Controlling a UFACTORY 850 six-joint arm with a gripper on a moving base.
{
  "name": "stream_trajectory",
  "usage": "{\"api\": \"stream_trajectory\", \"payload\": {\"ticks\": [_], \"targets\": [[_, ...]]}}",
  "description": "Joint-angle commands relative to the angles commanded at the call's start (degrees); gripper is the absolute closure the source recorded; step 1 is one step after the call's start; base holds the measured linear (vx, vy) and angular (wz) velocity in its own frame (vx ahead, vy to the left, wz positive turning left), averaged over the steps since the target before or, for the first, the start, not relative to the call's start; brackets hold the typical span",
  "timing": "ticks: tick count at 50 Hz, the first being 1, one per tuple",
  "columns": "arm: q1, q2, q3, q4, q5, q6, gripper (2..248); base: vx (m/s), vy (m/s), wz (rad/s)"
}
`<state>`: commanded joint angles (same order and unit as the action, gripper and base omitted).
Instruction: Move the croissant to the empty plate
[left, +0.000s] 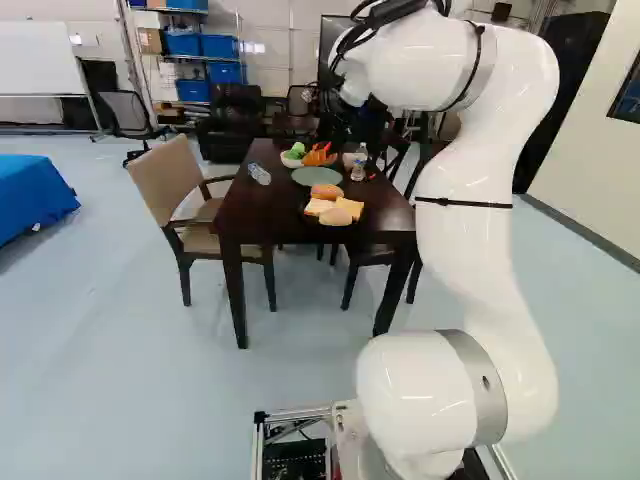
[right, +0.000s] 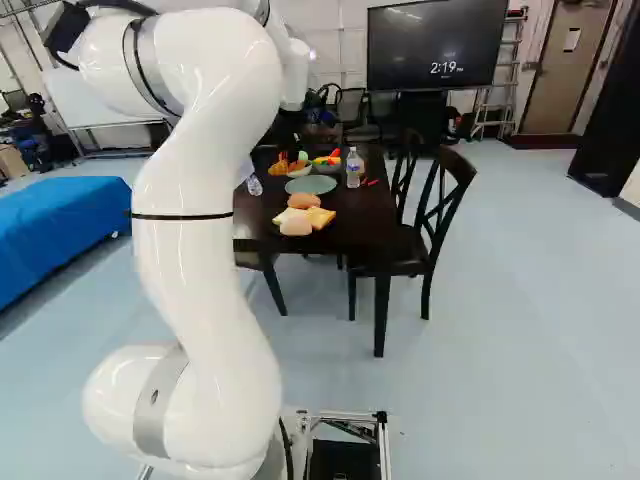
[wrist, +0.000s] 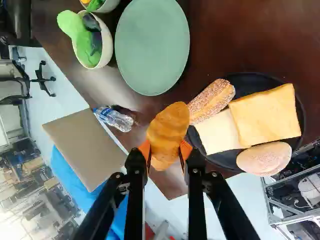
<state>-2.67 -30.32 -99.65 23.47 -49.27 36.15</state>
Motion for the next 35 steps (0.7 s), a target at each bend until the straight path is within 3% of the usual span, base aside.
{"api": "stream_trajectory", "payload": {"ticks": [35], "targets": [[0.0, 0.0, 0.0, 0.0, 0.0, 0.0, 158, 0.0, 0.0, 0.0]]}}
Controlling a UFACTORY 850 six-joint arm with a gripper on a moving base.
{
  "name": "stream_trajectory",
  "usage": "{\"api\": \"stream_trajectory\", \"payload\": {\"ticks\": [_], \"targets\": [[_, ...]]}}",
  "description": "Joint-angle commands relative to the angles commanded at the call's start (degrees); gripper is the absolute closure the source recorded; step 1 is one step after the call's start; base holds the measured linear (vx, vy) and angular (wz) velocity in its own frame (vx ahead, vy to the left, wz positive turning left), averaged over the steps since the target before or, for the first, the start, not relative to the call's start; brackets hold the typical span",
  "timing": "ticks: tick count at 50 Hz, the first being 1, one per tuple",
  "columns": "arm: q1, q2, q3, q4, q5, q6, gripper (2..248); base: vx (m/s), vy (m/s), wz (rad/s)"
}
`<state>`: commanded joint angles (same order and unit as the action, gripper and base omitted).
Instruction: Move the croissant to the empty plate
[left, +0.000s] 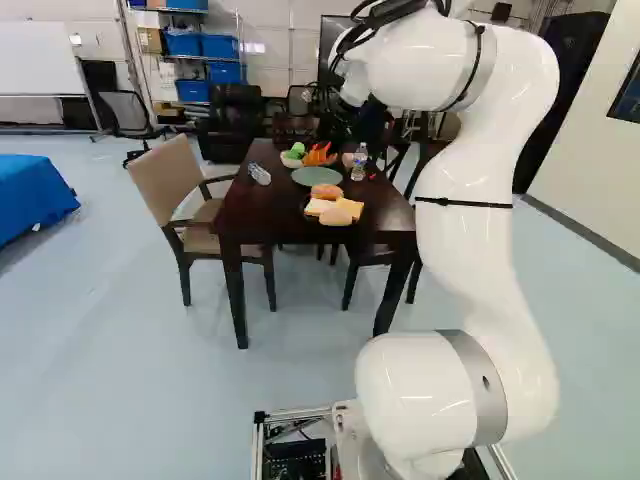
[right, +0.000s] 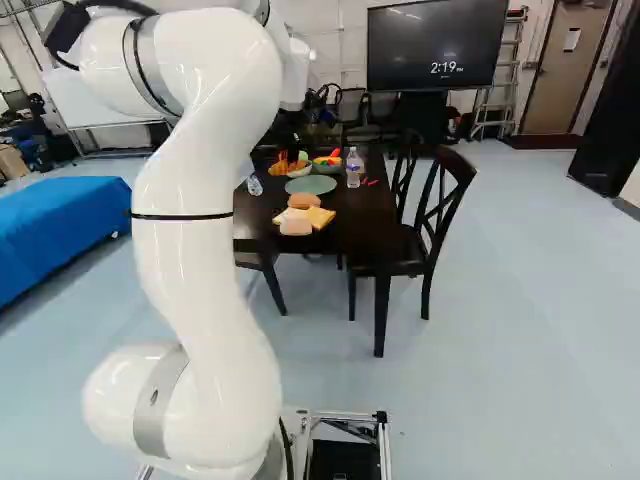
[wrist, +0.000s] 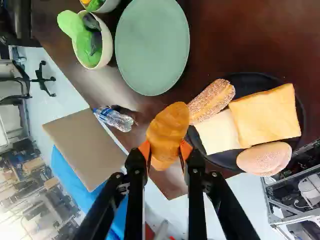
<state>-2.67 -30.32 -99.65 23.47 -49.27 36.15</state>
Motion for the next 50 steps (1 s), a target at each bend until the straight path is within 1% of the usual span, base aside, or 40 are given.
{"api": "stream_trajectory", "payload": {"ticks": [26, 50], "targets": [[0.0, 0.0, 0.0, 0.0, 0.0, 0.0, 158, 0.002, 0.0, 0.0], [0.0, 0.0, 0.0, 0.0, 0.0, 0.0, 158, 0.041, 0.001, -0.002]]}}
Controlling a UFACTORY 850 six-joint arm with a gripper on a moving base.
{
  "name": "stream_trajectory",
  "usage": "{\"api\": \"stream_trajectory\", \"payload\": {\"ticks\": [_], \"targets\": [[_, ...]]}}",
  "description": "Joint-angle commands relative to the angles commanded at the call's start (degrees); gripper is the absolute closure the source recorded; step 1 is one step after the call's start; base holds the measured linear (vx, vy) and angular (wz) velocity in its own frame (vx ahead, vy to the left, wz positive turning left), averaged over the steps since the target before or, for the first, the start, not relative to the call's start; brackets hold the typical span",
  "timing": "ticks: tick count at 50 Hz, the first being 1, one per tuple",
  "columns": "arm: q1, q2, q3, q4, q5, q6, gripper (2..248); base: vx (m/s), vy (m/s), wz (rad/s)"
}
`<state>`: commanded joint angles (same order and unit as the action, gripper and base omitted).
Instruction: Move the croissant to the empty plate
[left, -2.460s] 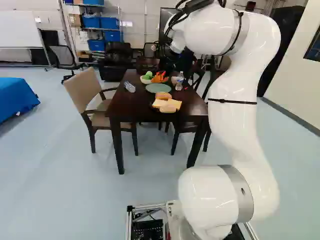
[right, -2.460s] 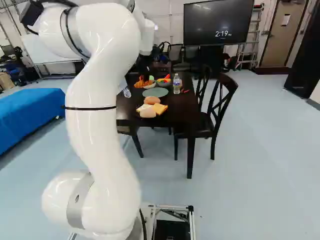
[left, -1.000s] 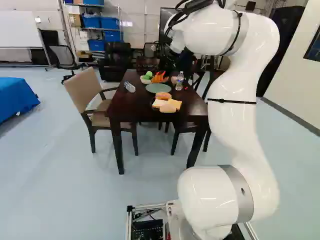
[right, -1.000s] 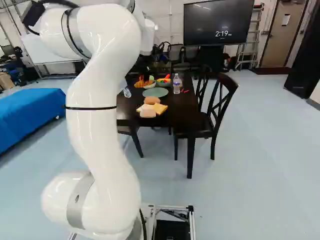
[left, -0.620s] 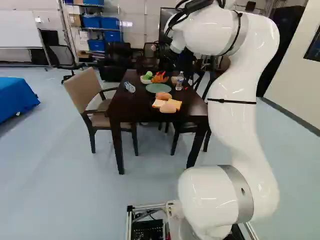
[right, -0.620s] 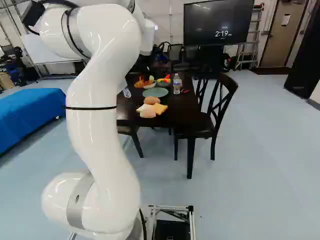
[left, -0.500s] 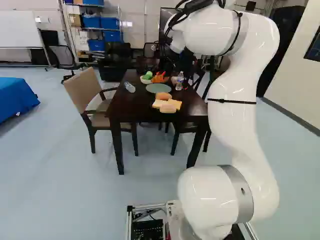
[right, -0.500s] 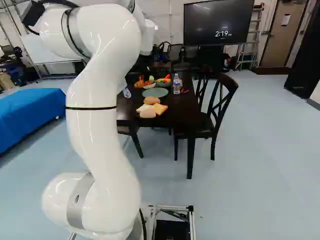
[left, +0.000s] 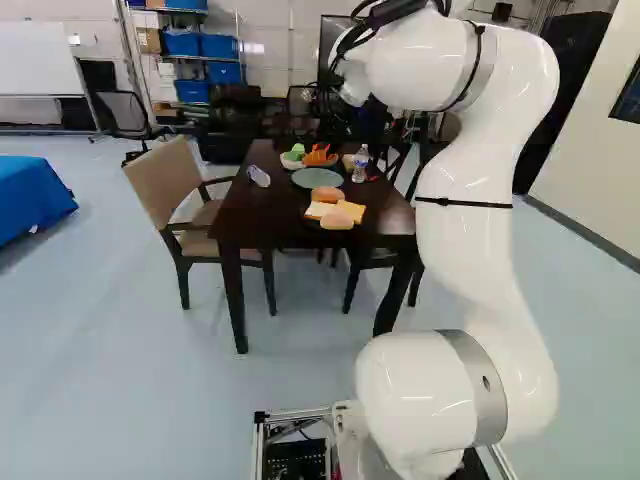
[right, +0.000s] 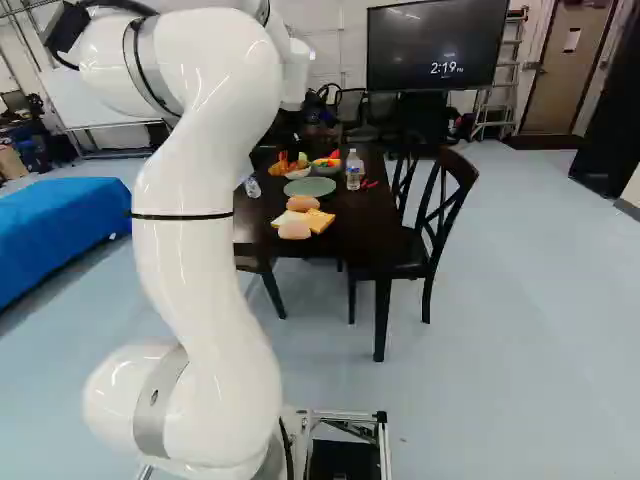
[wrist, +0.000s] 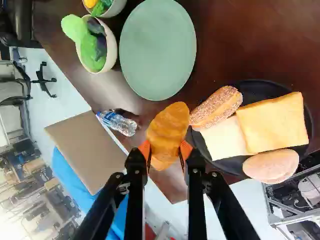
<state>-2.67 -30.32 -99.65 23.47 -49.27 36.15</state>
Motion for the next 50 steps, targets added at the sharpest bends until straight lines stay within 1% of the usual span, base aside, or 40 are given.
{"api": "stream_trajectory", "payload": {"ticks": [50], "targets": [[0.0, 0.0, 0.0, 0.0, 0.0, 0.0, 158, 0.053, 0.001, -0.003]]}}
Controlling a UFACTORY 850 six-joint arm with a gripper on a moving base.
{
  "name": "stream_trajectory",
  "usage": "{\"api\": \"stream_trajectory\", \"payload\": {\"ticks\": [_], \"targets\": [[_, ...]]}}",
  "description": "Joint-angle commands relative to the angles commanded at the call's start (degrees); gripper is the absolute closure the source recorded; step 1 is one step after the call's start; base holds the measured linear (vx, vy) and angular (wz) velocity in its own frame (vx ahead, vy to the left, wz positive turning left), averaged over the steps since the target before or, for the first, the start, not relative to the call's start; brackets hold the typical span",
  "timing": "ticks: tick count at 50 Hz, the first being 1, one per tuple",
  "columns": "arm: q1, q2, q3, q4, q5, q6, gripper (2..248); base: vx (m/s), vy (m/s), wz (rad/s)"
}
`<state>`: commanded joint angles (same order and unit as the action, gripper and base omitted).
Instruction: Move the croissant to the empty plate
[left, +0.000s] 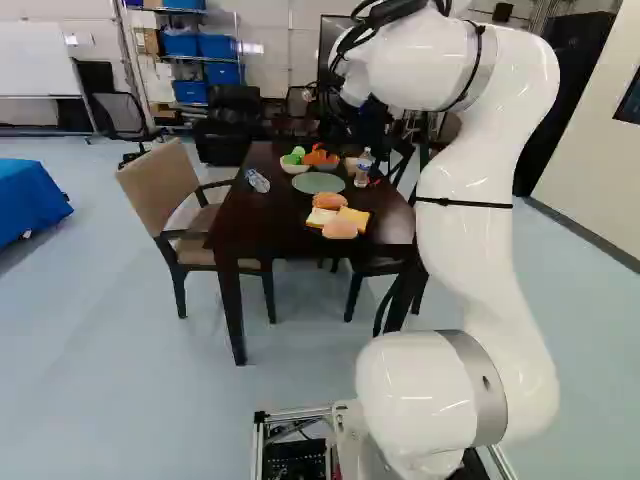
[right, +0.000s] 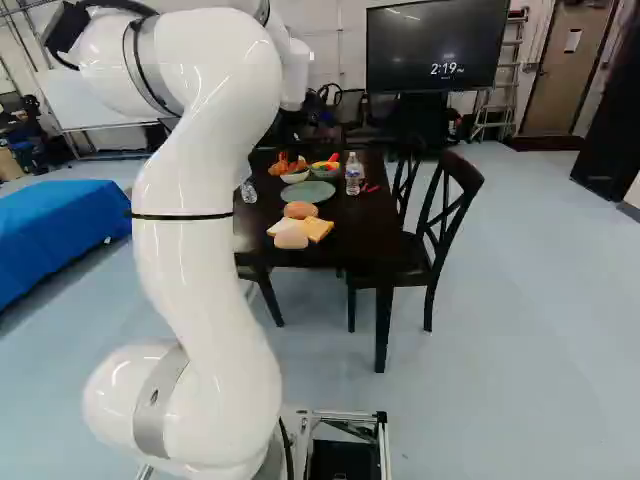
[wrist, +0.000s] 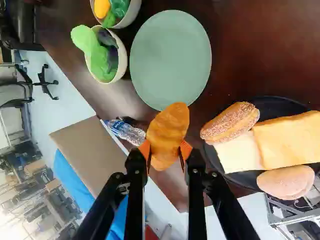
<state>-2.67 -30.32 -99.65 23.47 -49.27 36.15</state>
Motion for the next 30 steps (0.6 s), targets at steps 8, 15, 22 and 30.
{"api": "stream_trajectory", "payload": {"ticks": [8, 15, 22, 30], "targets": [[0.0, 0.0, 0.0, 0.0, 0.0, 0.0, 158, 0.059, 0.001, -0.004], [0.0, 0.0, 0.0, 0.0, 0.0, 0.0, 158, 0.057, 0.002, -0.006], [0.0, 0.0, 0.0, 0.0, 0.0, 0.0, 158, 0.055, 0.002, -0.003], [0.0, 0.0, 0.0, 0.0, 0.0, 0.0, 158, 0.06, 0.001, -0.004]]}}
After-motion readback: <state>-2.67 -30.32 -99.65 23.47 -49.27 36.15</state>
